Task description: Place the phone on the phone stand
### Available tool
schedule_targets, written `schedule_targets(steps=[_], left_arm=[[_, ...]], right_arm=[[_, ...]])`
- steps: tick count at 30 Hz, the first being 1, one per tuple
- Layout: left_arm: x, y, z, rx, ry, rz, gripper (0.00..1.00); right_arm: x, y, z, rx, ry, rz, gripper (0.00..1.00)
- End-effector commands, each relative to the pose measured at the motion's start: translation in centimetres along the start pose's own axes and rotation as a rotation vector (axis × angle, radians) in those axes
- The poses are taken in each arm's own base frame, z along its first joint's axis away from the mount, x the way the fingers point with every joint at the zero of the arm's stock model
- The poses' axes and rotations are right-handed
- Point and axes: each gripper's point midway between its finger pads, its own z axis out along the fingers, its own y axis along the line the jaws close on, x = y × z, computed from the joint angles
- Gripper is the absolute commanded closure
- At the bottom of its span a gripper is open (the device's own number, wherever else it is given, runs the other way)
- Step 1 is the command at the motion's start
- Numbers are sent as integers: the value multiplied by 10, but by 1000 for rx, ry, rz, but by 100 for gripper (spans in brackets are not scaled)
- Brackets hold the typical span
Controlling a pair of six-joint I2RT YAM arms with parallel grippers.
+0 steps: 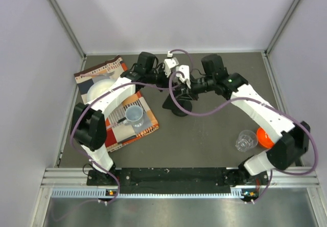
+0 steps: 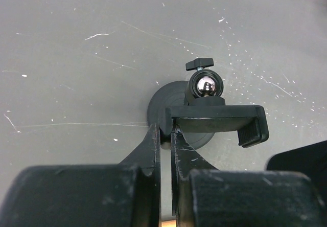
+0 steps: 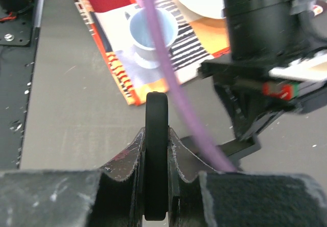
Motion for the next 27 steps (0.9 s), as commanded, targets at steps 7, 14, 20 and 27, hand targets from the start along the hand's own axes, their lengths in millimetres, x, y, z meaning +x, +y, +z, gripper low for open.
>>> schedule_targets(steps=[7,14,20,27], left_arm=[[-27,-22,-3,103,-66,-26,100],[-29,-35,-10,114,-68,-22,100],[-25,-39,-12,124,-53,-6,100],[-18,-44,-14,131,-30,18,100]], right_arm=[[-26,24,-57,81,-146,-147,100],[-47,29,-56,5,-220,-359,100],[-51,23,-42,-100,-192,-487,100],[-45,9,-26,-125,-108,-573,100]])
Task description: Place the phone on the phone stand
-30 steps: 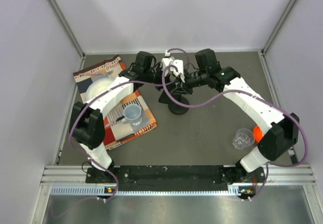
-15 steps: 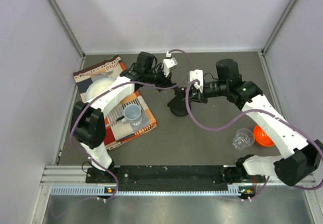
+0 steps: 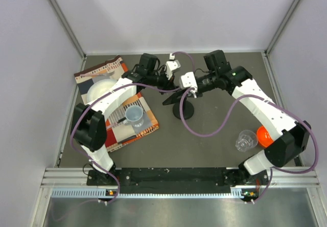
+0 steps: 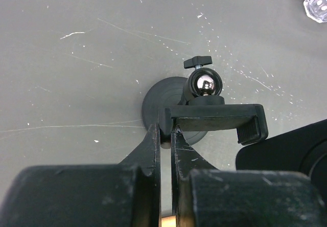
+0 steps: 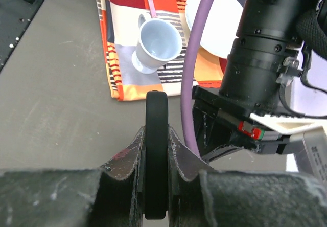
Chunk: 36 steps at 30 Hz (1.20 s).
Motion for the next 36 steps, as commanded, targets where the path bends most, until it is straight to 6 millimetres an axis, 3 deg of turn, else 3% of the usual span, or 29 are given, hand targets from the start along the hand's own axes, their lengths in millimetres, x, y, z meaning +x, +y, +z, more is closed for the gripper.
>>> schedule_targets(steps=[1,12,23,29,36], left_arm=[[-19,-26,-15,65,-39,39,100],[-11,-29,-15,56,-12,85,100],[-15,-30,-16,56,-32,79,100],[-16,-28,-18,38,-31,83,100],[-15,-30,-14,64,-34,70,100]], right_arm=[[-25,-18,-1,4,-21,-222,100],[-9,-32,16,-26,68,-247,100],[13,-13,23,-81,107,-19,100],[21,-17,22,-40,163,160,100],[25,-17,28,-56,156,160,100]])
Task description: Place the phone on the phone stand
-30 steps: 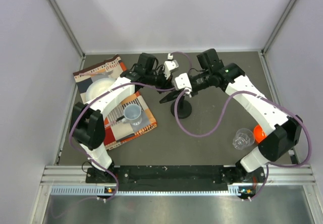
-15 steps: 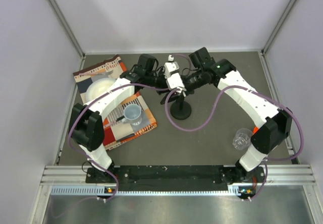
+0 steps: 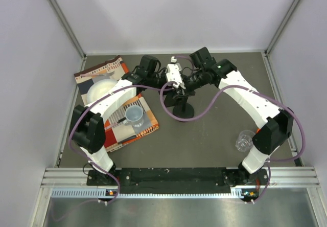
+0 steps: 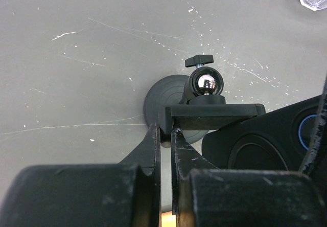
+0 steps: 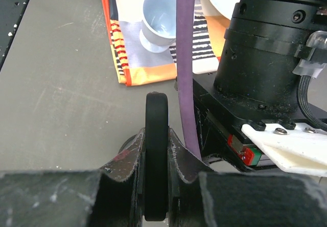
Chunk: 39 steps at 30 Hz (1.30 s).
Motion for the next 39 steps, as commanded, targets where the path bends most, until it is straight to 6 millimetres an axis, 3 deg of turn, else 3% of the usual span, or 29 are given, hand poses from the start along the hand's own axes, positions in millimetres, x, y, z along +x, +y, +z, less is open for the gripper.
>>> schedule_targets(steps=[1,7,11,18,19,21,22,26,32,39], left_arm=[[-17,-17,-12,38,-46,28,100],[-16,-14,-12,17,-41,26,100],[-14,-5,-12,-28,-27,-5,100],[-8,16,-16,-172,-4,-105,100],[-16,19,-18,-199,-32,-101,100],[-9,23,-20,-260,-35,-133,100],[-15,22,-25,-287,-57,-123,100],[-4,41,-35,-445,-76,-161,100],[-5,62,-58,-638,-118,-208,100],[-13,74,-81,-768,-168,-273,100]], right_arm=[[-5,-8,0,14,-4,53,100],[4,-1,0,26,38,141,100],[17,9,-2,68,95,301,100],[42,40,-4,179,179,542,100],[43,43,-6,201,191,602,100],[49,52,-12,243,227,630,100],[50,55,-16,267,235,657,100],[59,70,-29,326,262,693,100],[89,97,-35,347,370,738,100],[94,110,-53,356,462,729,100]])
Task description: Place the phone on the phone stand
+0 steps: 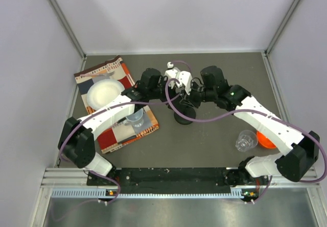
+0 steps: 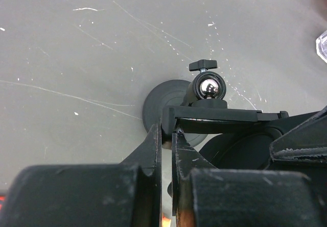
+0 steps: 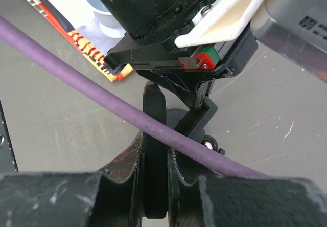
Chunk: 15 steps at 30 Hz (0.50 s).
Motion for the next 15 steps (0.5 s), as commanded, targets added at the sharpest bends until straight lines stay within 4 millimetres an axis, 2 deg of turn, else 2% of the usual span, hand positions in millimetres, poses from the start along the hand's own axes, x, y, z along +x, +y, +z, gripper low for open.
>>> schedule_targets(steps=[1,5,8,12,15], left_arm=[[-41,102,-51,-504,-160,-104,100],[-48,94,-56,-478,-197,-126,100],[-53,86,-58,-456,-218,-153,100],[-49,91,-56,-479,-177,-148,100],[-50,107,-65,-580,-181,-128,100]], right_arm=[[96,28,-52,38,422,201,100],[90,22,-61,60,449,185,100],[86,21,-58,70,479,165,100],[89,29,-61,20,527,110,100],[95,43,-62,-40,565,115,100]])
